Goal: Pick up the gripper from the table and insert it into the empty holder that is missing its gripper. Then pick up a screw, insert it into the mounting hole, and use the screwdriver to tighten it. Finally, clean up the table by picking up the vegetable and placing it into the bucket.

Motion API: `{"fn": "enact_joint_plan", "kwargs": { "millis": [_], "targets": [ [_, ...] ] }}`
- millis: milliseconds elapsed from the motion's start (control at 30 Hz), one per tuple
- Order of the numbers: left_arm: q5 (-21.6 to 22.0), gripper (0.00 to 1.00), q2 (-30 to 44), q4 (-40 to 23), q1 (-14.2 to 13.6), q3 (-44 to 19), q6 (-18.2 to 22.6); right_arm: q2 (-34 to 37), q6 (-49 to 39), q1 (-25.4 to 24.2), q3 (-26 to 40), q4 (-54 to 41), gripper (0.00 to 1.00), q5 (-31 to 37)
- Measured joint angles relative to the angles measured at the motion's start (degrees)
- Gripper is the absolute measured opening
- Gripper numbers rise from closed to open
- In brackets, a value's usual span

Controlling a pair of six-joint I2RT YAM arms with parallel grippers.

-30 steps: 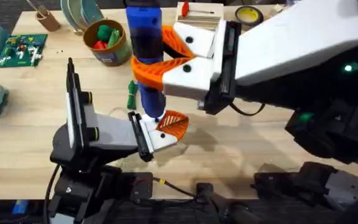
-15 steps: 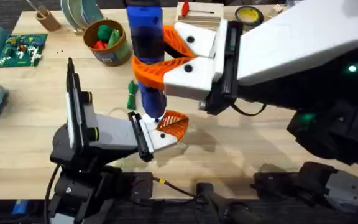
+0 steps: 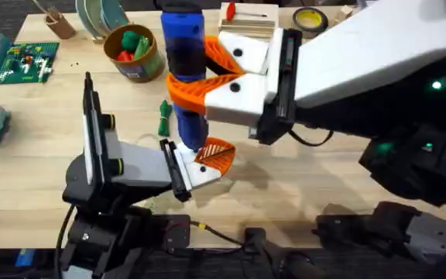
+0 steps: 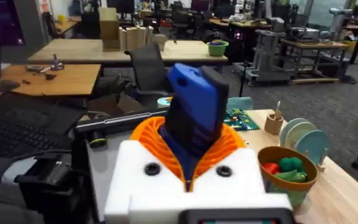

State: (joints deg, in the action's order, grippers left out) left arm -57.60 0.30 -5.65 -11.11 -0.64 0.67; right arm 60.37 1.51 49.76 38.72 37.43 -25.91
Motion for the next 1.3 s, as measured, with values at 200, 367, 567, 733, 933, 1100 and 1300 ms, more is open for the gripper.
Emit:
{"fn": "enact_joint_plan", "kwargs": {
  "millis": [200,367,567,733,933,1100,1300],
  "targets": [
    [0.0,0.006,0.0,0.0,0.0,0.0,0.0,0.9,0.0,0.0,0.0,0.7,0.013,0.3],
    [0.0,0.006,0.0,0.0,0.0,0.0,-0.4,1.3,0.0,0.0,0.1,1.0,0.013,0.6],
    [0.0,0.006,0.0,0.0,0.0,0.0,-0.4,1.4,0.0,0.0,0.1,0.9,0.013,0.6],
    [0.0,0.006,0.0,0.0,0.0,0.0,-0.5,1.2,0.0,0.0,0.1,0.9,0.013,0.6],
    [0.0,0.006,0.0,0.0,0.0,0.0,-0.4,-1.1,0.0,-0.8,0.0,2.2,0.013,0.5],
    [0.0,0.006,0.0,0.0,0.0,0.0,-0.4,-6.9,0.0,-3.7,0.0,4.6,0.013,0.6],
    [0.0,0.006,0.0,0.0,0.0,0.0,-0.4,-7.6,-1.5,-6.2,0.0,0.2,0.013,0.6]
  ]
}}
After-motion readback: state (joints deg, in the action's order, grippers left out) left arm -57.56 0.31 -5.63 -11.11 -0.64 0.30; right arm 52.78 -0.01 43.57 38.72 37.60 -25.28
